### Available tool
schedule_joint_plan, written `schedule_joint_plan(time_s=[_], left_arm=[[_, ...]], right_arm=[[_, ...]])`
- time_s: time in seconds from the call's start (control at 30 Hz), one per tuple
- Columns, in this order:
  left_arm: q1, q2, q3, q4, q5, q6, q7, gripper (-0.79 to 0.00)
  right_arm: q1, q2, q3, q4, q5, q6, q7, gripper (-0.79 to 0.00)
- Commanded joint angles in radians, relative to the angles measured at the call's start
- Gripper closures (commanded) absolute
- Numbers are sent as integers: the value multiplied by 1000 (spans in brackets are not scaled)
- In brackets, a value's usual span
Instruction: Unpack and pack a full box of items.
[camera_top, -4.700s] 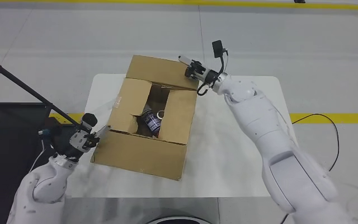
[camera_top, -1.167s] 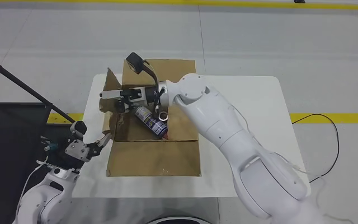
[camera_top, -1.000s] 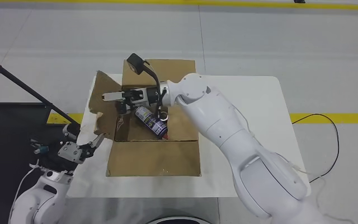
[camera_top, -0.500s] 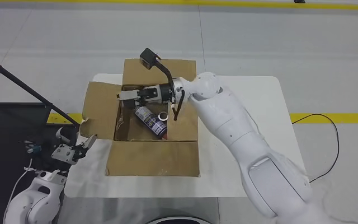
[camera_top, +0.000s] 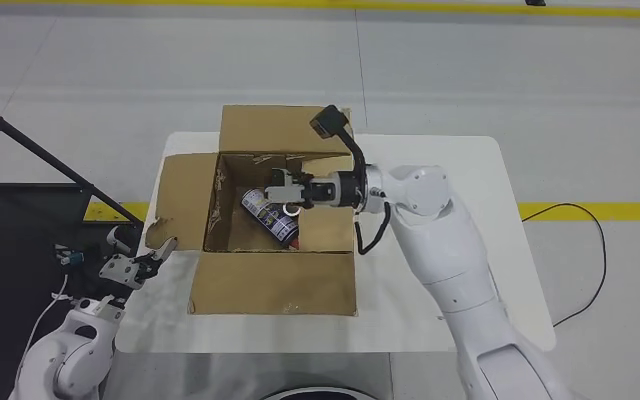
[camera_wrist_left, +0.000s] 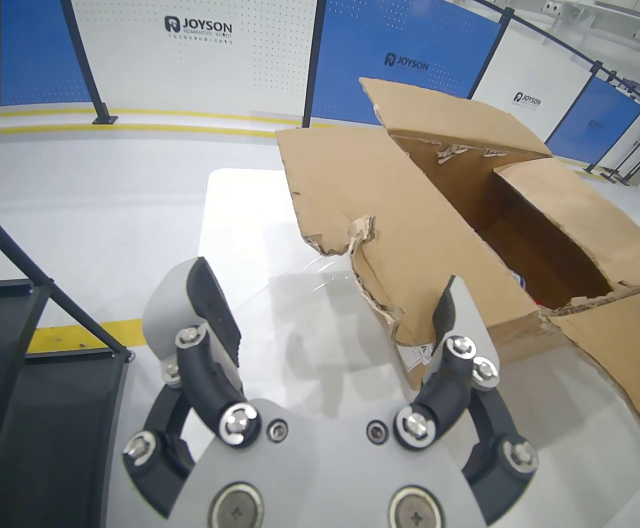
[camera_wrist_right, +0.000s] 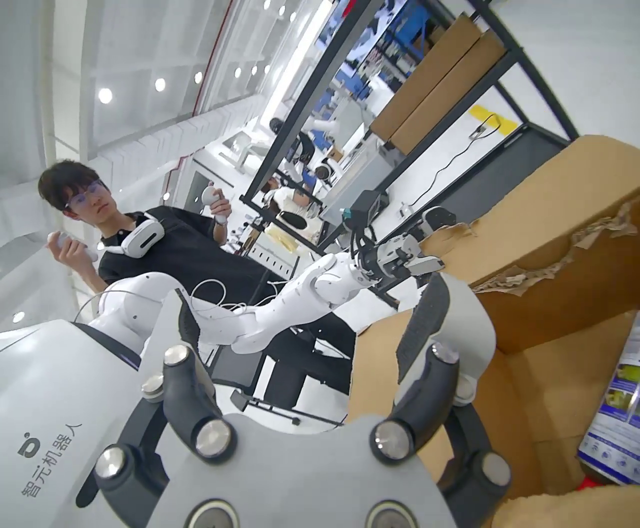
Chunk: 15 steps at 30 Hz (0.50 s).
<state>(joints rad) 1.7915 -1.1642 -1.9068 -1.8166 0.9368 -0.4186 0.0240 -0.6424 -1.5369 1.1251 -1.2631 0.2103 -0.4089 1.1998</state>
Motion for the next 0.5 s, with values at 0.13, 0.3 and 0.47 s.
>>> schedule_joint_plan(time_s=[0.13, 0.3, 0.47], left_arm=[[35, -2, -20, -47, -10, -7, 19, -785], [81, -5, -53, -107, -35, -21, 45, -785], [124, -8, -100, -175, -79, -48, 77, -785]], right_arm=[[6, -1, -3, 5, 9, -2, 10, -785], [-29, 14, 38, -9, -34, 15, -36, -785], [-100, 50, 143, -62, -91, 27, -43, -785]])
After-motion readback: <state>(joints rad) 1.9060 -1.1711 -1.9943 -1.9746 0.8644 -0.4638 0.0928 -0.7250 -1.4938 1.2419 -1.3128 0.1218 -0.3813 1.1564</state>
